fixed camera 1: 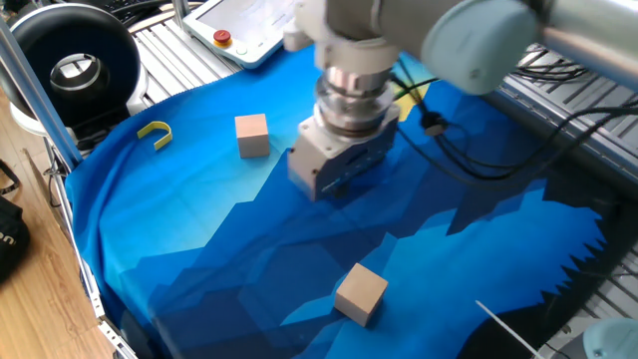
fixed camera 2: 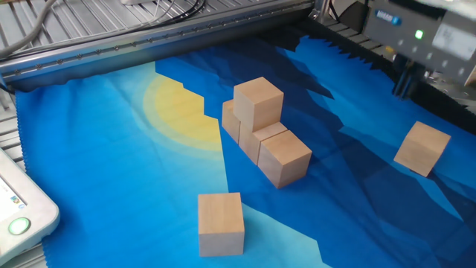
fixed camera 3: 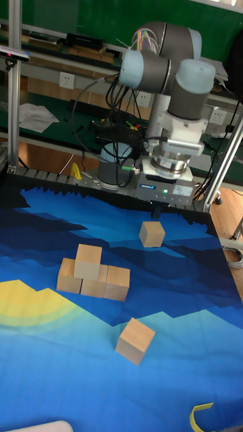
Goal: Stack the blocks into a pyramid shape
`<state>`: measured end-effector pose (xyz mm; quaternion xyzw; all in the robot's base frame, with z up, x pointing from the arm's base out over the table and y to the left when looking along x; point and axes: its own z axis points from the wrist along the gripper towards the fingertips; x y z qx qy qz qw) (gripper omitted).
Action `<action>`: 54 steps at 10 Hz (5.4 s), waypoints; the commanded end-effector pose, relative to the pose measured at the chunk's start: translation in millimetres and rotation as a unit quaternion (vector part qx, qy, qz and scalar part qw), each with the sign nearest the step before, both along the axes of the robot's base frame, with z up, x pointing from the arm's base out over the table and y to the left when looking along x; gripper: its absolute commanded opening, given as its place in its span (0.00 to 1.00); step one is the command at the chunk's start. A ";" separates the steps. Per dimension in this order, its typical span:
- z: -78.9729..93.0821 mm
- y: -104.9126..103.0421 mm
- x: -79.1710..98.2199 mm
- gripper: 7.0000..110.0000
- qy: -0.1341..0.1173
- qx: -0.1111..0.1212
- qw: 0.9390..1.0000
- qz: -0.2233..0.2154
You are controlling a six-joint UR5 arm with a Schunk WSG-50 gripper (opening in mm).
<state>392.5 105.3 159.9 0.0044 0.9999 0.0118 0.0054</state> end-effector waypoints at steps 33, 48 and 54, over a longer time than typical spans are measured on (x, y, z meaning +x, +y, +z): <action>-110.0 57.7 -32.5 0.79 0.003 0.075 0.996 0.044; -124.9 55.8 -73.5 0.79 0.013 0.068 0.997 0.044; -132.5 41.2 -98.2 0.57 0.056 0.040 0.995 0.069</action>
